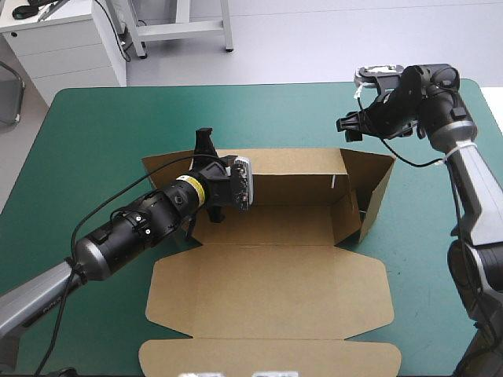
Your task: Fold the box
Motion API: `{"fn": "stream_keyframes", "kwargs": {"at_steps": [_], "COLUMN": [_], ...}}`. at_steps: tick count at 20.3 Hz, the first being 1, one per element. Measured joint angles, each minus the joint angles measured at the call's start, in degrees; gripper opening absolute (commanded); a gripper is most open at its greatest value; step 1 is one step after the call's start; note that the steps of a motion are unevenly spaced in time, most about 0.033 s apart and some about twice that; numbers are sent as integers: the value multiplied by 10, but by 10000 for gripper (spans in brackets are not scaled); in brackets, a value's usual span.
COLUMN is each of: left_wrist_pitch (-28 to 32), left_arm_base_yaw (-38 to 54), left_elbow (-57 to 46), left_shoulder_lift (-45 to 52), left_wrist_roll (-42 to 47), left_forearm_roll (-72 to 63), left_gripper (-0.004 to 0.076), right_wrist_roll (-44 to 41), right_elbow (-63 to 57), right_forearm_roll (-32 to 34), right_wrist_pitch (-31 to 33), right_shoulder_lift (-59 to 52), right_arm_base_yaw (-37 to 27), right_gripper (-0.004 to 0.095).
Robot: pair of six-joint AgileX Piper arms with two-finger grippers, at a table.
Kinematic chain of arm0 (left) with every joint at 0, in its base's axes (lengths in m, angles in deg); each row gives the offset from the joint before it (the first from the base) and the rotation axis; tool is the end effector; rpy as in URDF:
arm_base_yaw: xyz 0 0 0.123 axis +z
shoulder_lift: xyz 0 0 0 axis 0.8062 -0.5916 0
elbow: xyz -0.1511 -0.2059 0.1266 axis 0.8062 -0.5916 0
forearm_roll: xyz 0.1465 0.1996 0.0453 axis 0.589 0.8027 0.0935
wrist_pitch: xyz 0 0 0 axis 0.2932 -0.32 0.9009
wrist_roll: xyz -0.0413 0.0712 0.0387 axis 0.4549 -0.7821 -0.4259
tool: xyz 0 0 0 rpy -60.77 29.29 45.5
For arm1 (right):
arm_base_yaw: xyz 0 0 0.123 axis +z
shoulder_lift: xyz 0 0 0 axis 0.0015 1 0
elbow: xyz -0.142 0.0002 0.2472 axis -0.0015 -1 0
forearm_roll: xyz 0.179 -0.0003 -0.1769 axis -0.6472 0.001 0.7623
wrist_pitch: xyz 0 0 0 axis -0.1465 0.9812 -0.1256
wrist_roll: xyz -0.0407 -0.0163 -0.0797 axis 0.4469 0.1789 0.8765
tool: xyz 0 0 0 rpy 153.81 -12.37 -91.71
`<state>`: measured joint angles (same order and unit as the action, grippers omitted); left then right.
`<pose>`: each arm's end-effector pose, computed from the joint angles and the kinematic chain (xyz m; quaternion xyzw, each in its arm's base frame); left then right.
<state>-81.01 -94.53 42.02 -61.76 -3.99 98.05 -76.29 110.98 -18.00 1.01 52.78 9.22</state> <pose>0.2501 -0.1992 0.3265 0.6495 0.5478 0.1621 0.5017 0.3940 0.0735 0.3661 -0.0905 0.9604 0.0740 0.2528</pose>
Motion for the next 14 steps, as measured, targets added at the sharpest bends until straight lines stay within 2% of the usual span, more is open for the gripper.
{"fn": "stream_keyframes", "kwargs": {"at_steps": [4,7,14], "left_wrist_pitch": [0,-1,-3], "left_arm_base_yaw": [0,0,-1], "left_elbow": [0,0,0], "left_shoulder_lift": [0,0,0], "left_wrist_roll": [0,3,9], "left_forearm_roll": [0,0,2], "left_gripper": [-8,-8,-8], "right_wrist_roll": [0,-1,3], "right_elbow": [0,-2,-13], "right_forearm_roll": [-9,-5,-41], "right_wrist_pitch": [23,24,24], "right_shoulder_lift": [21,18,-19], "right_arm_base_yaw": [0,-4,-28], "right_gripper": [693,693,693]}}
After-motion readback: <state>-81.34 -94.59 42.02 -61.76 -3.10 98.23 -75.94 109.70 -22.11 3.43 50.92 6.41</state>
